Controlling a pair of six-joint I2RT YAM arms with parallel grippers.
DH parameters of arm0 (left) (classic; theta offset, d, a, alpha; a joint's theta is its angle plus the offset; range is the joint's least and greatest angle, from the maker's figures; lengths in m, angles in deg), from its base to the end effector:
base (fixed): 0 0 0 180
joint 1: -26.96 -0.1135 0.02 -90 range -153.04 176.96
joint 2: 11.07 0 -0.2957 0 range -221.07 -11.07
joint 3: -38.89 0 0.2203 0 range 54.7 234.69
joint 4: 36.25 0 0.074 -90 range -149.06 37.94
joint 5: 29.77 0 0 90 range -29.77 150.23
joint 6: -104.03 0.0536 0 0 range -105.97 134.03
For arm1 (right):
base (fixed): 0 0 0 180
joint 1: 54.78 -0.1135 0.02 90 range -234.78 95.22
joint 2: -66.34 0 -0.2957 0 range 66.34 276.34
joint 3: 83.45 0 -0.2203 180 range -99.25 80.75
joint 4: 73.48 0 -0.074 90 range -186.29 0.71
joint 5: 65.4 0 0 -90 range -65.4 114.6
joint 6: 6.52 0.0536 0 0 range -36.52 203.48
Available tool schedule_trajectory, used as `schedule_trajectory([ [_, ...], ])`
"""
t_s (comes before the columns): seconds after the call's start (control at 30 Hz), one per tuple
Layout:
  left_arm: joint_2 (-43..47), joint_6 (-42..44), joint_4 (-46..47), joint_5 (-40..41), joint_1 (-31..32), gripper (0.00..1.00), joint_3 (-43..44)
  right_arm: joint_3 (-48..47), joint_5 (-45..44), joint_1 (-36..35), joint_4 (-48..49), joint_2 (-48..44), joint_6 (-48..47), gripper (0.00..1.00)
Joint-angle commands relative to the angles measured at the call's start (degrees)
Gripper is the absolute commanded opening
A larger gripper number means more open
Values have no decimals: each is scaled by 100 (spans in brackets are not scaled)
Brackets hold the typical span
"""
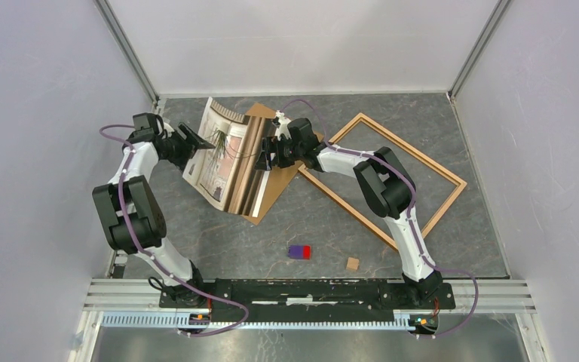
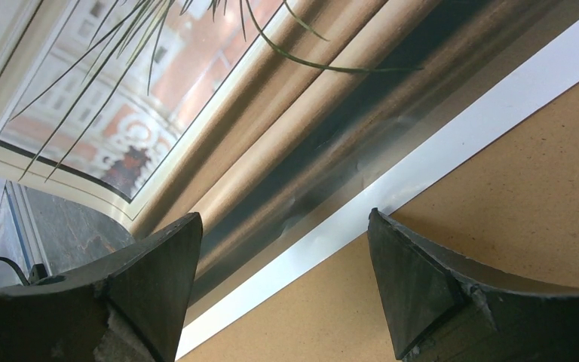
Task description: Put the photo into the frame
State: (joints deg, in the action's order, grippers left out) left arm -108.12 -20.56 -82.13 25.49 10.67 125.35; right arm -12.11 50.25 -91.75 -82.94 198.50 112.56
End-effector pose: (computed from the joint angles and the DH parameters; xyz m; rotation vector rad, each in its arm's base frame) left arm 0.3330 0.0655 0.2681 -0.8677 2.3767 -0.8986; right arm 0.4040 0.3331 0.1783 -0.4406 2.2675 1.1165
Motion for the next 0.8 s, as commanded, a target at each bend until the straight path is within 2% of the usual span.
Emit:
schedule_trajectory([
  [0.0,-26,650,-502,435,3,79,275,57,-148,26,-362,-122,-129,87],
  [0.13,79,773,-642,654,4,76,342,57,-164,23,-362,-105,-125,86],
  [0.27,45,912,-796,745,3,67,437,58,-194,12,-405,-112,-166,86],
  [0.5,102,954,-773,783,2,42,354,-101,-310,-30,-626,-186,-394,87],
  [0.63,315,939,-773,866,4,35,266,-383,-457,-38,-1222,-311,-825,90],
  [0.77,454,936,-769,1010,1,20,183,-598,-760,-103,-1740,-630,-1400,96],
])
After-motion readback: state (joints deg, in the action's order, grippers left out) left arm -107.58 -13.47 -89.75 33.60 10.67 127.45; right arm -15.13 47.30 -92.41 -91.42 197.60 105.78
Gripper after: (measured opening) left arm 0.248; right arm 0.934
